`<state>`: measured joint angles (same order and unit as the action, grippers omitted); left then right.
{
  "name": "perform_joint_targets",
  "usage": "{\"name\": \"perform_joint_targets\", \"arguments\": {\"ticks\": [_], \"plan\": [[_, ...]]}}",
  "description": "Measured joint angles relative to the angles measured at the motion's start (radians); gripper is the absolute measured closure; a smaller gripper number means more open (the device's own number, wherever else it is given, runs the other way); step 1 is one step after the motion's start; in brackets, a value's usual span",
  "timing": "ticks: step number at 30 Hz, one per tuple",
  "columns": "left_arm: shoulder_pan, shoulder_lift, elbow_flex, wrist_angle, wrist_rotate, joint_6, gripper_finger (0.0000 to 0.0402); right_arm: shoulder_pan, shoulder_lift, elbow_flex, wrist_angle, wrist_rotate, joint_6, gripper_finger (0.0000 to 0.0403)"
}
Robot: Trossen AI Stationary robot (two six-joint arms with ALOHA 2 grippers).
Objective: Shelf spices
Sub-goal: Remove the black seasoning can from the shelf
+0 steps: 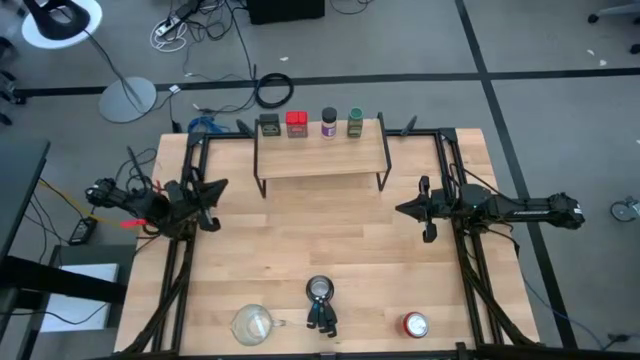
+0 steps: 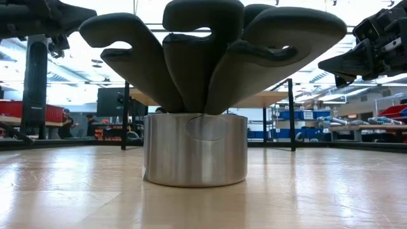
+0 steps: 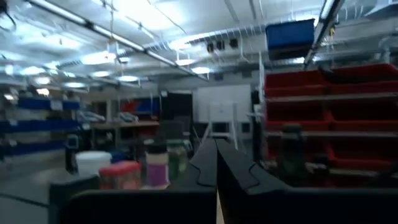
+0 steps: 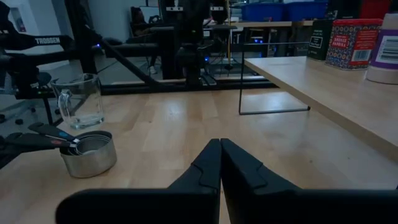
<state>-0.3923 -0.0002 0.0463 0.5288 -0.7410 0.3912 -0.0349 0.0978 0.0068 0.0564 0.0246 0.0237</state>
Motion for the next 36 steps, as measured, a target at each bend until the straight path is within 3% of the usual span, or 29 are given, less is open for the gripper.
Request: {"name": "perform_joint_targets", "arguments": {"ticks": [3, 7, 14, 21, 27, 32, 36], "plan": [[0.000, 0.000, 0.000, 0.060, -0.040, -0.005, 0.0400, 0.000, 0.000, 0.000, 0.001, 0.000, 0.000, 0.0392], [0.000, 0.000, 0.000, 0.096, -0.094, -0.127, 0.0400, 0.000, 0.000, 0.000, 0.002, 0.000, 0.000, 0.0392], [0.000, 0.011, 0.000, 0.130, -0.004, -0.178, 0.0400, 0.000, 0.000, 0.000, 0.002, 0.000, 0.000, 0.0392], [0.010, 0.122, 0.034, 0.212, -0.057, -0.270, 0.0400, 0.000, 0.000, 0.000, 0.002, 0.000, 0.000, 0.0392], [0.037, 0.309, 0.233, 0.137, -0.060, -0.293, 0.0394, 0.000, 0.000, 0.000, 0.006, 0.005, -0.264, 0.0392], [0.059, 0.492, 0.456, -0.010, -0.058, -0.265, 0.0373, 0.000, 0.000, 0.000, 0.006, 0.005, -0.279, 0.0392], [0.101, 0.621, 0.647, -0.241, -0.058, -0.271, 0.0352, 0.000, 0.000, 0.000, 0.031, 0.027, -0.290, 0.0392]]}}
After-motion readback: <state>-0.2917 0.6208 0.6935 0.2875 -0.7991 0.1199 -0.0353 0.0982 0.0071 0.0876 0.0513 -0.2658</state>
